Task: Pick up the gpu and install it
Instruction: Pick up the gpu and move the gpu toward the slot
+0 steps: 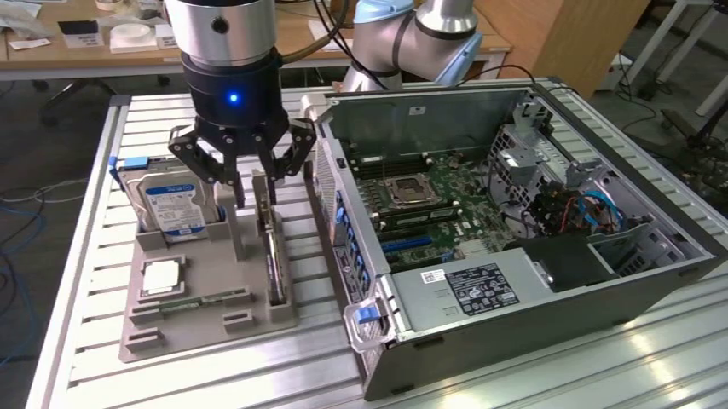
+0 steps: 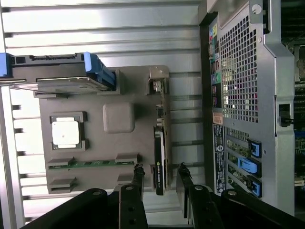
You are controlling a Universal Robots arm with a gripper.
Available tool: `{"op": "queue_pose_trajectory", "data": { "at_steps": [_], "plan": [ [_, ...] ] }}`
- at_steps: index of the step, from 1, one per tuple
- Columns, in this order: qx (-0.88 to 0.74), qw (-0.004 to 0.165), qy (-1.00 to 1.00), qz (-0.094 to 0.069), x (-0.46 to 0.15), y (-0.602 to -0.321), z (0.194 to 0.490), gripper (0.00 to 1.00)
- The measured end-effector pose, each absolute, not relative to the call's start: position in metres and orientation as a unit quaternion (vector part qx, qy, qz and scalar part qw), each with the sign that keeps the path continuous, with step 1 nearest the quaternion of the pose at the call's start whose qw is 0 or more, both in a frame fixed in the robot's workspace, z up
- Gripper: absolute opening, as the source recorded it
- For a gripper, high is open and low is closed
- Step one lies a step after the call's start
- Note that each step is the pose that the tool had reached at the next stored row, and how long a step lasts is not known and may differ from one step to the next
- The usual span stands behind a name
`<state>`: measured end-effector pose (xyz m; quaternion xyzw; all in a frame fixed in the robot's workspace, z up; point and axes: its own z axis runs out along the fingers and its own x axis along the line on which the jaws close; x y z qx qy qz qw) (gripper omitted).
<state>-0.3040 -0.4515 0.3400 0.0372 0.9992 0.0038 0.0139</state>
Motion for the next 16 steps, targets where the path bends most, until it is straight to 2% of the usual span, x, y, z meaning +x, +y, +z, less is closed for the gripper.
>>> {"op": "queue_pose_trajectory", "data": {
  "at_steps": [7, 16],
  "plan": [
    [0.037, 0.014, 0.999, 0.004, -0.304, -0.451, 0.339, 0.41],
    [0.037, 0.014, 0.999, 0.004, -0.304, -0.451, 0.325, 0.41]
  ]
}}
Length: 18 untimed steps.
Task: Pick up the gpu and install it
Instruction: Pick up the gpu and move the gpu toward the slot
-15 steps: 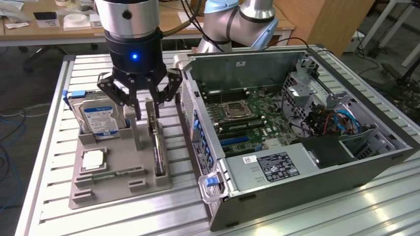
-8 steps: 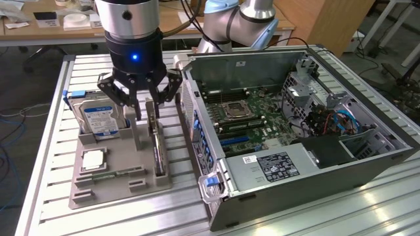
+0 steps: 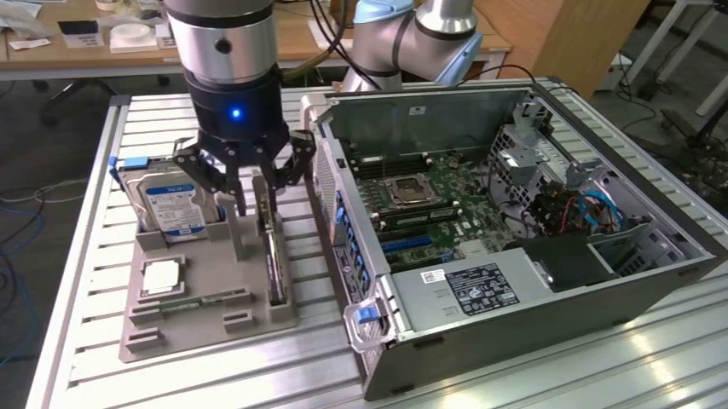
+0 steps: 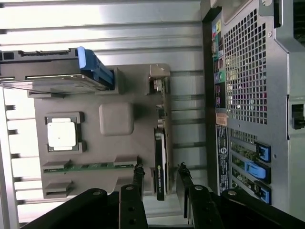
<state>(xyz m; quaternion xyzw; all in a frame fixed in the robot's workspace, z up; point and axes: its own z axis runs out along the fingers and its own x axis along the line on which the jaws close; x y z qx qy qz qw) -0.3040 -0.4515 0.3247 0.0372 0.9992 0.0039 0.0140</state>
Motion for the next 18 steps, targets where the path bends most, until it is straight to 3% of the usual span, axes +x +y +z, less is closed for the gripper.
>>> {"op": "queue_pose_trajectory", "data": {
  "at_steps": [18],
  "plan": [
    [0.037, 0.015, 0.999, 0.004, -0.304, -0.451, 0.296, 0.41]
  ]
}}
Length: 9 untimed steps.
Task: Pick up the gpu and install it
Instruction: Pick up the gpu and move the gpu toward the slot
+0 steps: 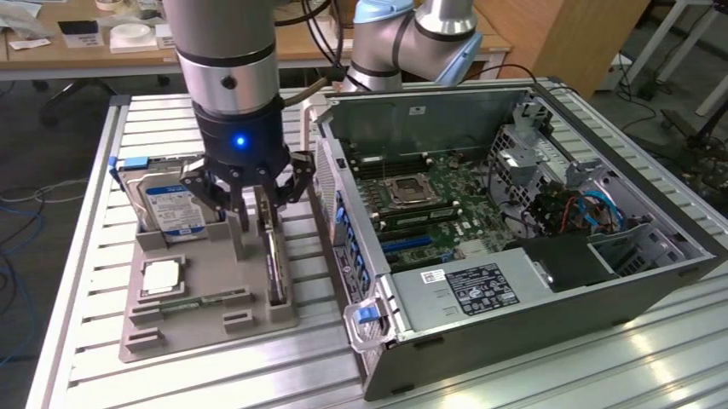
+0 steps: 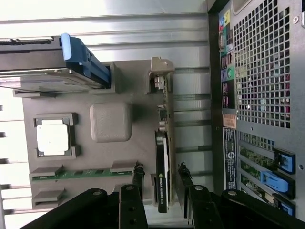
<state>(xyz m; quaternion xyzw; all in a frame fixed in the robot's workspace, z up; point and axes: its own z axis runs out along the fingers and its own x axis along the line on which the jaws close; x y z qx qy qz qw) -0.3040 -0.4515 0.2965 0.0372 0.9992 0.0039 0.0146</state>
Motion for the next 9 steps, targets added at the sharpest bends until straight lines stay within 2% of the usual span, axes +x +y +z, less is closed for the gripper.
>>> {"op": "queue_pose_trajectory", "data": {
  "at_steps": [9],
  "plan": [
    [0.037, 0.015, 0.999, 0.003, -0.3020, -0.4515, 0.2919, 0.41]
  ]
}}
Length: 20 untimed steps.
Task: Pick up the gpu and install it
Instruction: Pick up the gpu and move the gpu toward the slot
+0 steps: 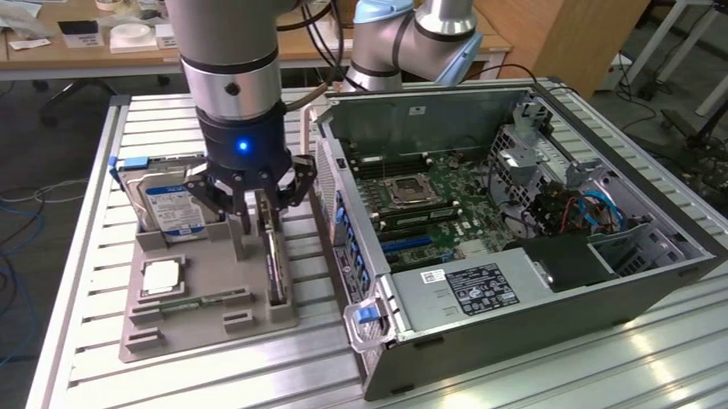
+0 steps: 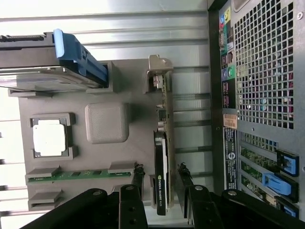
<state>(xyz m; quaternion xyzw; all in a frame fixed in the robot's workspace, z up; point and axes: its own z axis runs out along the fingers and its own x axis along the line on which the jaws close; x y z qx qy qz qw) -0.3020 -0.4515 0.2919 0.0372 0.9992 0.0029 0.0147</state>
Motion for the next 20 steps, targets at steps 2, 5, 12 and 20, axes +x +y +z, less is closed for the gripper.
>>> {"op": "queue_pose_trajectory", "data": {
  "at_steps": [2, 5, 12, 20],
  "plan": [
    [0.037, 0.015, 0.999, 0.003, -0.302, -0.451, 0.290, 0.41],
    [0.037, 0.015, 0.999, 0.003, -0.301, -0.451, 0.287, 0.41],
    [0.037, 0.015, 0.999, 0.003, -0.300, -0.452, 0.278, 0.41],
    [0.037, 0.015, 0.999, 0.003, -0.299, -0.451, 0.267, 0.41]
  ]
}}
